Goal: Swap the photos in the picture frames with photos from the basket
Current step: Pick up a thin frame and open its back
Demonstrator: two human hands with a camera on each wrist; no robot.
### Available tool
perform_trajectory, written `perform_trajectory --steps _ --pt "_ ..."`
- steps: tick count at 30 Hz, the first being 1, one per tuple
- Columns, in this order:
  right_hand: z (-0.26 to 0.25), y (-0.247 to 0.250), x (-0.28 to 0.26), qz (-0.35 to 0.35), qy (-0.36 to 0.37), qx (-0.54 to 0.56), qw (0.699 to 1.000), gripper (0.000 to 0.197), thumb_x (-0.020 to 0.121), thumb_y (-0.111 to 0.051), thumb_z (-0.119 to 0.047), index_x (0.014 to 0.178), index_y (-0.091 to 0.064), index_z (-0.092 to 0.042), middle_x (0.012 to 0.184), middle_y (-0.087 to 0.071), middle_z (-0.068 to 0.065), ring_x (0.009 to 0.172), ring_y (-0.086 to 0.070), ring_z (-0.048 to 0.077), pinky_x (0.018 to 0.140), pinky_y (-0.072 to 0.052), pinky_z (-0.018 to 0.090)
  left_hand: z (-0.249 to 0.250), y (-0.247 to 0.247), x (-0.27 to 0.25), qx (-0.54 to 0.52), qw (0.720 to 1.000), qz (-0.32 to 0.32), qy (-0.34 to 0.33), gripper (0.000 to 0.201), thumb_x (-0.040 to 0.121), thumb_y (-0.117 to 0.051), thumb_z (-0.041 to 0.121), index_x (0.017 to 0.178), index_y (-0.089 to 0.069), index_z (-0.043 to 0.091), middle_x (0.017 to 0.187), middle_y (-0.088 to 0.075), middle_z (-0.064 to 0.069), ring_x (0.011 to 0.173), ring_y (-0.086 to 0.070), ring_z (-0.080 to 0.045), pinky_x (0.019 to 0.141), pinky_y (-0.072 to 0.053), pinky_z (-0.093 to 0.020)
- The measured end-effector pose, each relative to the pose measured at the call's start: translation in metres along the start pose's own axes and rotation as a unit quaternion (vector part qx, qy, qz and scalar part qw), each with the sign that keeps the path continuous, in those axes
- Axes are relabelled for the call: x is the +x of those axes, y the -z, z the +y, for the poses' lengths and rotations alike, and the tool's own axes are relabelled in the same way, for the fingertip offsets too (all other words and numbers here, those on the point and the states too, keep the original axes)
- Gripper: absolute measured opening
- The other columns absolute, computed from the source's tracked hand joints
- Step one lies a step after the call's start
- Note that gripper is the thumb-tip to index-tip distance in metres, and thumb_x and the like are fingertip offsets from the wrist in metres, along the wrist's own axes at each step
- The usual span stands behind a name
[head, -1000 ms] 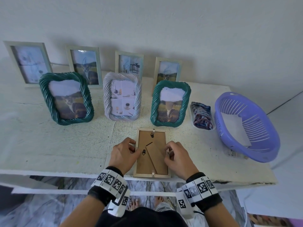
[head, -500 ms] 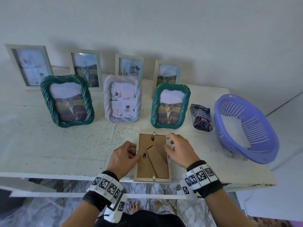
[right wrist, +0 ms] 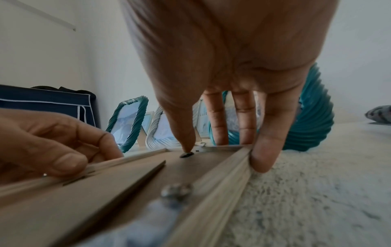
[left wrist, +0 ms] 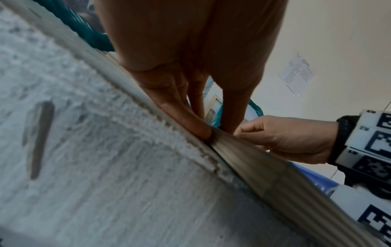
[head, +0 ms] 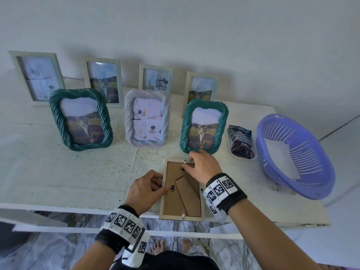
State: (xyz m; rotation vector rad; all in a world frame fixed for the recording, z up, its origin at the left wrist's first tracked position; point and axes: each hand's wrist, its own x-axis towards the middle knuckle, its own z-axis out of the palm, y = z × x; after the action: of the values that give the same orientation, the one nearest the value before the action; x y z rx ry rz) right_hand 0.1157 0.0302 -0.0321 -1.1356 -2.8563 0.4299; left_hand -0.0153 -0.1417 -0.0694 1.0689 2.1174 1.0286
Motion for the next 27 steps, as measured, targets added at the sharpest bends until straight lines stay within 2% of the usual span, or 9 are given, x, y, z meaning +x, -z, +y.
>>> perform_trajectory --steps 4,7,11,16,20,22,24,27 --pt "0.007 0.005 0.003 -0.006 0.027 0.004 1.000 0.017 0.092 -0.059 -0.030 0.091 -0.063 -0.014 0.092 -0.062 0.002 0.080 -0.060 0.020 0.066 -0.045 0.030 0.000 0.002 0.002 0.006 1.000 -0.008 -0.001 0.026 0.077 -0.080 0.034 0.095 -0.062 0.027 0.080 -0.067 0.011 0.070 -0.061 0.001 0.064 -0.049 -0.014" --pt "0.011 0.005 0.009 -0.015 0.016 0.007 1.000 0.022 0.094 -0.059 -0.030 0.086 -0.065 -0.011 0.086 -0.064 0.004 0.078 -0.061 0.023 0.064 -0.045 0.032 -0.001 0.002 0.003 0.004 1.000 -0.015 0.002 0.026 0.076 -0.080 0.035 0.095 -0.062 0.029 0.080 -0.067 0.011 0.070 -0.061 0.002 0.063 -0.047 -0.011" --pt "0.013 0.004 0.014 -0.018 0.005 0.012 1.000 0.026 0.093 -0.061 -0.032 0.080 -0.065 -0.009 0.079 -0.065 0.005 0.073 -0.062 0.024 0.066 -0.050 0.037 -0.001 0.003 0.005 0.016 1.000 -0.017 0.009 0.027 0.076 -0.080 0.038 0.095 -0.063 0.031 0.080 -0.068 0.012 0.069 -0.061 0.002 0.064 -0.047 -0.012" --pt "0.013 0.005 0.008 0.007 -0.001 0.028 1.000 0.022 0.092 -0.062 -0.031 0.093 -0.068 -0.010 0.089 -0.066 0.005 0.079 -0.062 0.022 0.068 -0.051 0.034 -0.002 0.004 0.008 0.007 0.999 -0.025 0.028 0.029 0.072 -0.081 0.044 0.093 -0.063 0.034 0.079 -0.069 0.013 0.069 -0.064 -0.002 0.070 -0.056 -0.029" --pt "0.007 0.007 -0.020 0.040 0.021 0.010 0.999 0.025 0.094 -0.054 -0.033 0.109 -0.061 -0.015 0.101 -0.056 0.003 0.090 -0.055 0.018 0.069 -0.053 0.031 -0.001 0.004 0.007 -0.016 0.999 -0.025 0.035 0.034 0.071 -0.083 0.041 0.098 -0.064 0.034 0.078 -0.070 0.011 0.063 -0.065 -0.001 0.068 -0.057 -0.029" --pt "0.003 0.006 -0.041 0.027 0.046 0.023 0.998 0.022 0.095 -0.053 -0.034 0.105 -0.061 -0.016 0.098 -0.051 -0.001 0.090 -0.048 0.014 0.068 -0.047 0.023 0.000 0.004 0.006 -0.020 0.999 -0.024 0.035 0.034 0.071 -0.083 0.041 0.099 -0.064 0.034 0.078 -0.070 0.011 0.062 -0.065 -0.002 0.068 -0.057 -0.030" --pt "-0.004 0.004 -0.066 -0.014 0.082 0.049 0.995 0.025 0.095 -0.051 -0.037 0.095 -0.063 -0.016 0.091 -0.047 -0.004 0.086 -0.042 0.011 0.066 -0.036 0.016 -0.001 0.004 0.007 -0.026 0.999 -0.026 0.036 0.034 0.071 -0.084 0.042 0.098 -0.063 0.036 0.078 -0.070 0.011 0.063 -0.066 -0.005 0.070 -0.058 -0.034" --pt "-0.011 -0.003 -0.099 -0.024 0.128 0.027 0.991 0.033 0.092 -0.047 -0.045 0.079 -0.062 -0.018 0.083 -0.047 -0.008 0.080 -0.039 0.008 0.061 -0.031 0.016 -0.003 0.004 0.008 -0.032 0.998 -0.033 0.040 0.034 0.070 -0.084 0.044 0.096 -0.063 0.038 0.078 -0.070 0.012 0.066 -0.067 -0.007 0.072 -0.059 -0.039"
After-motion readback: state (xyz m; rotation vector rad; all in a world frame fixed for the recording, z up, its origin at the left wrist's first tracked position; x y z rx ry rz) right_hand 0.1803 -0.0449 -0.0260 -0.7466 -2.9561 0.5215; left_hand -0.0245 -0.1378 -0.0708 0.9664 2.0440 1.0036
